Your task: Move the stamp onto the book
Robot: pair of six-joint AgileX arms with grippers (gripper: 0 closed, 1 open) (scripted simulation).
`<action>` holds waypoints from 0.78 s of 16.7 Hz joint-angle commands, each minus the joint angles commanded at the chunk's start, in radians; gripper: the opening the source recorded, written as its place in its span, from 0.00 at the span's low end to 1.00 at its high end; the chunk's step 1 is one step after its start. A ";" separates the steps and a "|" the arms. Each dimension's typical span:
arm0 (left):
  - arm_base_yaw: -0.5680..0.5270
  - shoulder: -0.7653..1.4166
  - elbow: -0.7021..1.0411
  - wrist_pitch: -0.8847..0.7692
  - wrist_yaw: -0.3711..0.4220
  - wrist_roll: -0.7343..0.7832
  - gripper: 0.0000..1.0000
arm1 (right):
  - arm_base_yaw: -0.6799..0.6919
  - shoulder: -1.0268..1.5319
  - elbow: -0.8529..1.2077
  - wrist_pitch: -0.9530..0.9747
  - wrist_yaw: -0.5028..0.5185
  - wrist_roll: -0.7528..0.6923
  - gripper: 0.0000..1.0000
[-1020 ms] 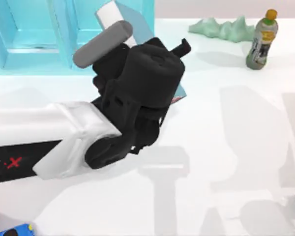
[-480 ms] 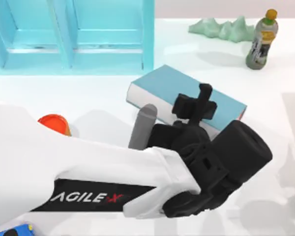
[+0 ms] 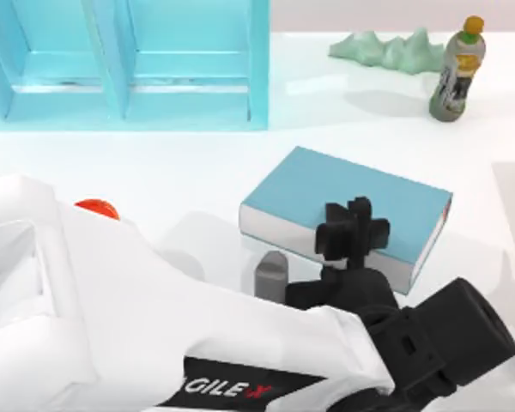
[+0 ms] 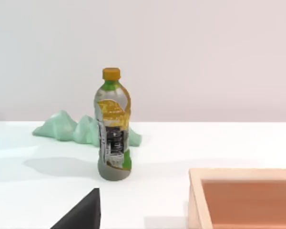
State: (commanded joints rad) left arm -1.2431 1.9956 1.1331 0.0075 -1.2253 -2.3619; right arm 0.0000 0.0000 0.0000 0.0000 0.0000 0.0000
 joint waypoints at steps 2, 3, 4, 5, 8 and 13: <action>-0.001 0.001 0.001 -0.001 -0.002 -0.005 0.00 | 0.000 0.000 0.000 0.000 0.000 0.000 1.00; -0.001 0.001 0.001 -0.001 -0.002 -0.005 0.00 | 0.000 0.000 0.000 0.000 0.000 0.000 1.00; -0.001 0.001 0.001 -0.001 -0.002 -0.005 0.00 | 0.000 0.000 0.000 0.000 0.000 0.000 1.00; 0.004 0.000 -0.007 -0.001 0.004 -0.003 0.00 | 0.000 0.000 0.000 0.000 0.000 0.000 1.00; -0.006 -0.002 -0.002 -0.021 -0.004 -0.021 0.00 | 0.000 0.000 0.000 0.000 0.000 0.000 1.00; -0.009 0.000 -0.002 -0.035 -0.006 -0.033 0.00 | 0.000 0.000 0.000 0.000 0.000 0.000 1.00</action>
State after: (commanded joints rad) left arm -1.2520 1.9956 1.1306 -0.0272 -1.2310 -2.3944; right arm 0.0000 0.0000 0.0000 0.0000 0.0000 0.0000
